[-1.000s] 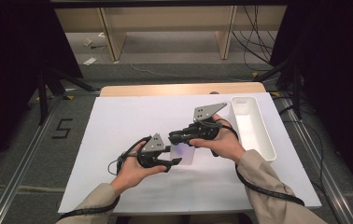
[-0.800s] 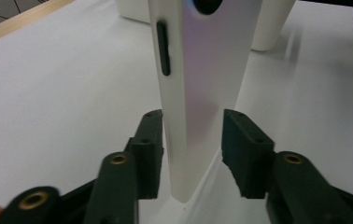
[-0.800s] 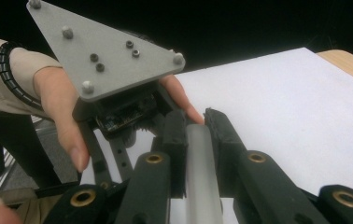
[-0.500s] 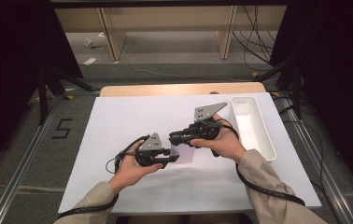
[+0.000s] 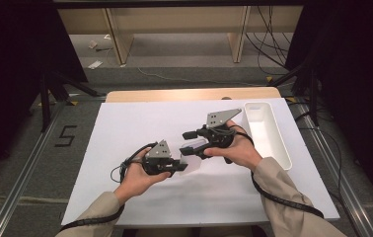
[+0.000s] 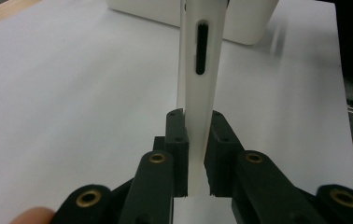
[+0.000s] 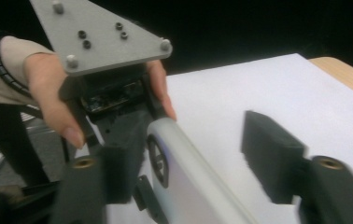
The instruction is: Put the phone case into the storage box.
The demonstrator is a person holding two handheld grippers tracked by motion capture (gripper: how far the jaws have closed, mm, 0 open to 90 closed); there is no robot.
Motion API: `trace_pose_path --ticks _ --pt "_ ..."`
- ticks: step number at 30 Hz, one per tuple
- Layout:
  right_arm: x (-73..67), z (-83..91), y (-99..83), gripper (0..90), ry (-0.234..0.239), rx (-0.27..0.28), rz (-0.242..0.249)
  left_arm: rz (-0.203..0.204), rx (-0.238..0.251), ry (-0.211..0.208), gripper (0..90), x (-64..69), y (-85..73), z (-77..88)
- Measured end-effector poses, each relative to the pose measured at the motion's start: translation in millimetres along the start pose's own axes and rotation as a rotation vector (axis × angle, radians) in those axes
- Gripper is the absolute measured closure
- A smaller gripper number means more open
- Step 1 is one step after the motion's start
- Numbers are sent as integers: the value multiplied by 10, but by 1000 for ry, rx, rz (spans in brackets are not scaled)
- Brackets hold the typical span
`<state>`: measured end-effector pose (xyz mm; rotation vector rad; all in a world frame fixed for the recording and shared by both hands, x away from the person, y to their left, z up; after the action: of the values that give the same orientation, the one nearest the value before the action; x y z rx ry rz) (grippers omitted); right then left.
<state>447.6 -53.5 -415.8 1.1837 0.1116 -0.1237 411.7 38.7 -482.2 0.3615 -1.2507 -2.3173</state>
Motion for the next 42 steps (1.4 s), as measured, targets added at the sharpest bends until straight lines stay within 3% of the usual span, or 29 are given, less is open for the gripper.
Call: trace_pose_path --ticks 1,6,7,10,12,14,19,20,23,33,42 --pt "10 2 23 312 -18 24 -7 2 -2 8 808 -10 -2 2" --pt "28 19 49 231 -50 57 -19 31 -4 69 807 -84 -2 25" --pt "39 35 62 204 -57 92 -42 37 -7 81 807 -103 -7 30" --pt "65 60 67 187 -80 120 -57 63 -9 120 807 -164 -19 45" --pt "125 120 77 175 -130 173 -84 84 -8 146 807 -202 -18 60" --pt "134 134 76 173 -141 183 -96 102 -2 166 806 -232 -14 70" --pt "224 202 26 173 -243 231 -131 155 1 219 806 -302 -19 98" --pt "224 202 26 173 -243 231 -131 160 0 232 806 -316 -23 103" --pt "256 234 -11 172 -296 257 -153 181 6 251 806 -338 -21 109" --pt "266 280 -175 158 -376 256 -184 224 0 286 806 -389 -39 124" --pt "265 290 -200 155 -402 258 -189 237 4 297 806 -395 -32 118"
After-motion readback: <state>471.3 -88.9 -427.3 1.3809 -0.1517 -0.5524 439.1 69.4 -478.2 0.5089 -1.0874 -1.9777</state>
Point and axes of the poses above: each handheld gripper's, and its own axes: z roughly backward along the jaws, y roughly out of its top, x roughly to its right, the point moved 8 cm from there along -z, roughly forward along the jaws, and after that the axes turned 7 degrees about y, right-handed, at the moved point
